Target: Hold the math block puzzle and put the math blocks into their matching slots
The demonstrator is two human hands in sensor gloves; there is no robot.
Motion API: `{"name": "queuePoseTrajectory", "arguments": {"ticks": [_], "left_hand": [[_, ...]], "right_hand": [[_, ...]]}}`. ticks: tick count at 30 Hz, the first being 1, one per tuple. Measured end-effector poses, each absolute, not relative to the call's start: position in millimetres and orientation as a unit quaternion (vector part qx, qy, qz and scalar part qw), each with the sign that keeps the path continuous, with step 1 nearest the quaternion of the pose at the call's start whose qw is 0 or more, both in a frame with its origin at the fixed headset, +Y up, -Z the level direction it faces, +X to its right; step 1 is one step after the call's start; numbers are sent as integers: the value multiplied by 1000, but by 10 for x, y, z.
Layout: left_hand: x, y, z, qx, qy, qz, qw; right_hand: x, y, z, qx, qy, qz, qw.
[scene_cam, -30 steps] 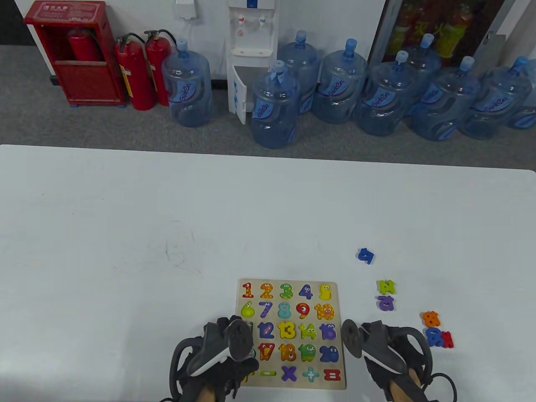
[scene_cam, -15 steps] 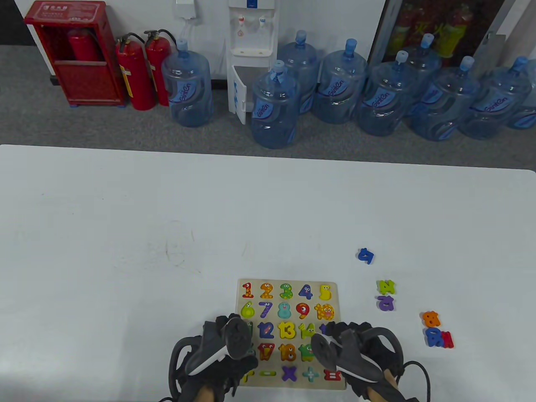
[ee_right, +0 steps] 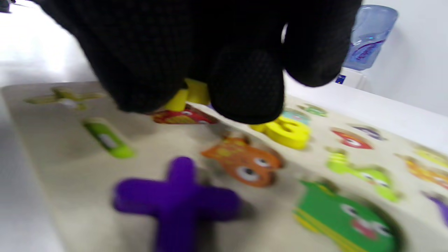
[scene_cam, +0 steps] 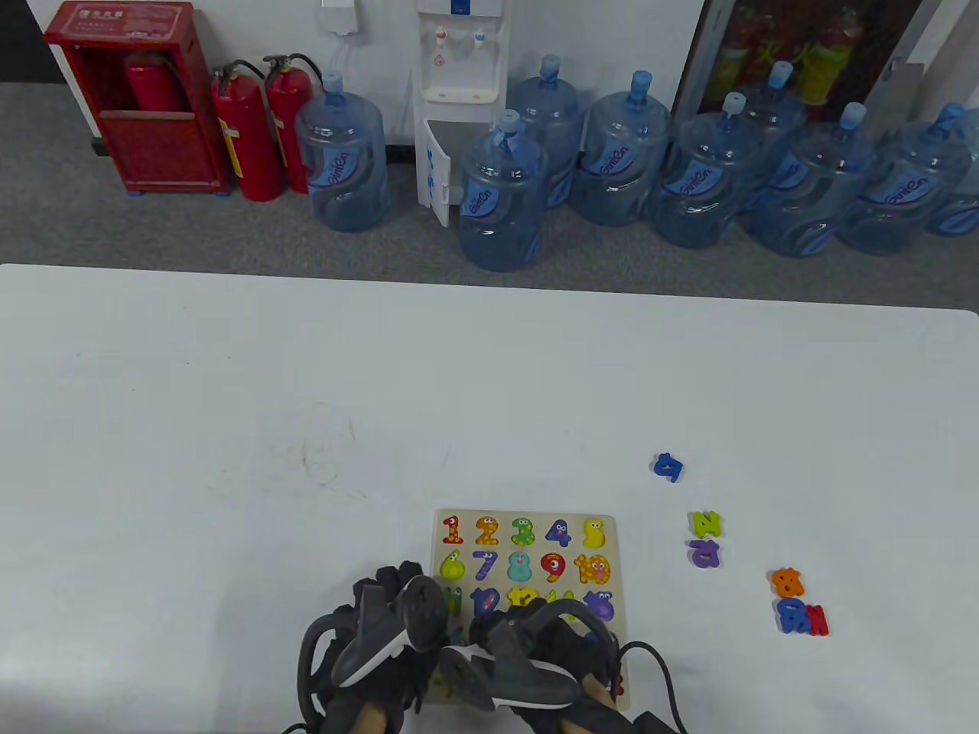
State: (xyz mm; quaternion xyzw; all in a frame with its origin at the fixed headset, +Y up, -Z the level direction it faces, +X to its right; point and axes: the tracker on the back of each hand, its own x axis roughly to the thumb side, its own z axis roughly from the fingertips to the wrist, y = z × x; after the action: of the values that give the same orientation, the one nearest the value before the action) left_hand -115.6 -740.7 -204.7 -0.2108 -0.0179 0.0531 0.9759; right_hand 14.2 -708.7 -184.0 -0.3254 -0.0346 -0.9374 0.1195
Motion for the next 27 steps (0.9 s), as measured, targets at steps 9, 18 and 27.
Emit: {"name": "queuePoseTrajectory", "arguments": {"ticks": [9, 18, 27], "left_hand": [[-1298, -7409, -2072, -216, 6, 44, 975], [-1300, -7397, -2069, -215, 9, 49, 975], [-1304, -7395, -2072, -213, 10, 52, 976]], "right_hand": [[-135, -7267, -1694, -366, -15, -923, 122], [-150, -7318, -1674, -367, 12, -926, 89], [-175, -7333, -1653, -372, 32, -925, 75]]}}
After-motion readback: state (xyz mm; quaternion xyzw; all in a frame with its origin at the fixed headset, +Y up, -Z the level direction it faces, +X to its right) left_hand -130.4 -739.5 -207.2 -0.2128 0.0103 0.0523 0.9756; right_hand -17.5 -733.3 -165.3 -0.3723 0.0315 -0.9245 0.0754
